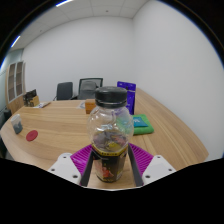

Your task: Pour water

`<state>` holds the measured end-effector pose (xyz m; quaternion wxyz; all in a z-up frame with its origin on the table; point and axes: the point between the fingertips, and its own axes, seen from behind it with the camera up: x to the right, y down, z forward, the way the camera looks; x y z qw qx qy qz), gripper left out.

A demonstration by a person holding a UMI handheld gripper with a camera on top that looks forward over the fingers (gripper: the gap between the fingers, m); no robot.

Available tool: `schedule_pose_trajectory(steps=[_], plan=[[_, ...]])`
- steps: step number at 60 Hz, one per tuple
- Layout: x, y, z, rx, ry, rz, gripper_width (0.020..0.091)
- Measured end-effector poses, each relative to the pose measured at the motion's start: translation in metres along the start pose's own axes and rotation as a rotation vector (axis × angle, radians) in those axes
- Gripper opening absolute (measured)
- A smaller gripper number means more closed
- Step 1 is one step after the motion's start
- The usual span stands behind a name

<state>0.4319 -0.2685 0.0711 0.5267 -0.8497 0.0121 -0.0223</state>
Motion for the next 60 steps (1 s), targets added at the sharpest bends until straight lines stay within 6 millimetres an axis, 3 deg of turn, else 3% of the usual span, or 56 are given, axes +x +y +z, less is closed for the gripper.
schedule_pose_trajectory(steps=[3,11,21,30,32,38,49,50,60], plan=[[-0.011,0.001,-0.005,0.012,-0.012,0.008,0.0531],[-0.009,-0.002,-0.001,0.039,-0.002,0.021,0.0493],[-0.006,-0.002,0.001,0.039,0.035,0.009,0.0379],[-0.002,-0.007,-0.001,0.038,0.104,-0.088,0.0378],[-0.016,-0.023,-0.001,0.042,0.123,-0.11,0.0377],[-0.03,-0.058,-0.009,0.069,0.196,-0.215,0.0378],[-0.104,-0.142,-0.023,0.124,0.378,-0.518,0.0381],[-0.093,-0.152,-0.03,0.13,0.378,-0.552,0.0379],[-0.212,-0.213,-0.031,0.154,0.533,-0.908,0.0378]])
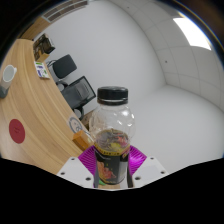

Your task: Pour water

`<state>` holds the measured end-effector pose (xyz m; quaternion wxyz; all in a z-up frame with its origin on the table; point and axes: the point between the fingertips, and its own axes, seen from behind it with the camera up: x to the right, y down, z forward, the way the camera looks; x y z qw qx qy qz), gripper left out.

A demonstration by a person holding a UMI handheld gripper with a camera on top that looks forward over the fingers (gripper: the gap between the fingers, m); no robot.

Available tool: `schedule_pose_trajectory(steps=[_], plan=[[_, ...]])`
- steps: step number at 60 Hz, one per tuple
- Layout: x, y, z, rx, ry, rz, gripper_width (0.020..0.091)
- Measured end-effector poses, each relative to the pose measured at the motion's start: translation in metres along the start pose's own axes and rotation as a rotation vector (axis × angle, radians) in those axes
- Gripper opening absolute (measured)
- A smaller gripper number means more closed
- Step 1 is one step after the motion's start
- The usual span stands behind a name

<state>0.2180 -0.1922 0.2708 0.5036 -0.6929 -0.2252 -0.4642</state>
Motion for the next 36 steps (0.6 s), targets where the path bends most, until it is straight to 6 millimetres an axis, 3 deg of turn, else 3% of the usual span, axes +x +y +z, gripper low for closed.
schedule_pose_trajectory(steps=[3,7,12,18,23,30,36], plan=[[0.0,-0.028,0.0,0.033,0.018,-0.116,0.0379],[-0.016,-0.074,-0.017,0.068,0.068,-0.271,0.0377],[-0.049,-0.126,-0.029,0.133,0.101,-0.454,0.0378],[-0.094,-0.17,-0.035,0.193,0.109,-0.656,0.0376],[-0.132,-0.188,-0.038,0.211,0.108,-0.811,0.0377],[-0.169,-0.196,-0.039,0.205,0.116,-1.053,0.0384],[-0.199,-0.201,-0.042,0.23,0.085,-1.145,0.0382]])
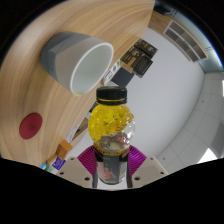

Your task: Pour water

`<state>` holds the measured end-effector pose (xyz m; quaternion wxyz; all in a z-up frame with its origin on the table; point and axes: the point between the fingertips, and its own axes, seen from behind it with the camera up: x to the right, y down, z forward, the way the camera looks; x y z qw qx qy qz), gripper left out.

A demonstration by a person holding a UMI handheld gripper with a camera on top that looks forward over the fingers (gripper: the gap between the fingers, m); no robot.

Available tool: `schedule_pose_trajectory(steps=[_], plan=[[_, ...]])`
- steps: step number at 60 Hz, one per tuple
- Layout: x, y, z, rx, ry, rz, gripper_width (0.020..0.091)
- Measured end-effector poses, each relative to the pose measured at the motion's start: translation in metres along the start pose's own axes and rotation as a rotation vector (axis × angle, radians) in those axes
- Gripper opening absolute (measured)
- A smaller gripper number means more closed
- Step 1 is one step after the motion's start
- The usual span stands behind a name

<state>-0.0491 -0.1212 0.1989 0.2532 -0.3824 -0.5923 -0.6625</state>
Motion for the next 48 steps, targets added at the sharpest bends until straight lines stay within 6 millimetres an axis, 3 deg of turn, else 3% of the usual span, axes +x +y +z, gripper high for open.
schedule_pose_trajectory(steps=[9,16,22,28,33,39,44,48], plan=[[-0.006,-0.02,-0.001,0.037,-0.017,-0.063,0.0386],[-0.007,-0.013,-0.003,0.034,-0.056,0.033,0.0384],[-0.008,-0.002,-0.01,0.045,-0.13,0.296,0.0388],[-0.009,0.013,-0.023,0.044,-0.256,0.712,0.039],[-0.003,0.019,-0.035,0.049,-0.319,1.041,0.0391],[0.009,0.043,-0.033,0.073,-0.355,1.331,0.039],[0.003,0.044,-0.04,0.074,-0.403,1.552,0.039],[-0.016,0.044,-0.028,0.086,-0.463,1.672,0.0392]])
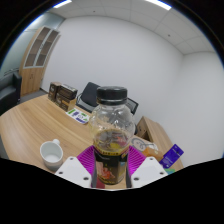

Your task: Pour water

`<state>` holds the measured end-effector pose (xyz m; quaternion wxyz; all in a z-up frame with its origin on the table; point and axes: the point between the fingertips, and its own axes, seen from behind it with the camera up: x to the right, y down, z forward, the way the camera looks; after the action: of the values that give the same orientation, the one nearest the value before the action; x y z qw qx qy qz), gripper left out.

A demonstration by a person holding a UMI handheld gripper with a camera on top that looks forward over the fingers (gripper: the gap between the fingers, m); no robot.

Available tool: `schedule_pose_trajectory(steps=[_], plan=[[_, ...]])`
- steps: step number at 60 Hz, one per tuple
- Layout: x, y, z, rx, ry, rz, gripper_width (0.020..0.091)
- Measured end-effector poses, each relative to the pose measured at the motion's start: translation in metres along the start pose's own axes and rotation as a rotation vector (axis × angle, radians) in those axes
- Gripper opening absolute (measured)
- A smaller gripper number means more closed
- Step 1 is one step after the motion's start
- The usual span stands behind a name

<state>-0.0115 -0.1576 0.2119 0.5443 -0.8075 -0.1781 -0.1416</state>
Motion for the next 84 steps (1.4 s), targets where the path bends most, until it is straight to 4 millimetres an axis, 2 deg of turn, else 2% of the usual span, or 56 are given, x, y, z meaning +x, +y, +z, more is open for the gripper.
schedule_pose_trajectory(steps=[3,6,14,21,26,28,31,41,44,47,50,54,62,69,74,79,84], plan=[[0.002,0.014,0.008,-0.002,-0.019,0.078,0.0391],[-0.006,0.028,0.011,-0.006,-0.033,0.14,0.039],[-0.014,0.073,0.036,-0.049,-0.101,0.317,0.0389],[-0.022,0.103,0.049,-0.047,-0.121,0.364,0.039],[-0.035,0.129,0.056,-0.073,-0.142,0.405,0.0395],[-0.031,0.123,0.056,-0.026,-0.13,0.428,0.0398],[-0.031,0.126,0.055,-0.017,-0.128,0.438,0.04],[-0.034,0.126,0.055,-0.021,-0.126,0.425,0.0515],[-0.037,0.132,0.052,-0.065,-0.136,0.422,0.0627],[-0.039,0.135,0.044,-0.098,-0.15,0.426,0.086],[-0.037,0.135,0.033,-0.123,-0.142,0.431,0.083],[-0.032,0.131,0.015,-0.148,-0.115,0.424,0.0866],[-0.026,0.113,-0.041,-0.19,-0.074,0.399,0.0855],[-0.034,0.096,-0.1,-0.222,-0.041,0.401,0.0858],[-0.042,0.091,-0.136,-0.241,-0.021,0.406,0.0856],[-0.051,0.085,-0.166,-0.264,-0.017,0.419,0.0857],[-0.059,0.085,-0.187,-0.273,-0.011,0.434,0.0855]])
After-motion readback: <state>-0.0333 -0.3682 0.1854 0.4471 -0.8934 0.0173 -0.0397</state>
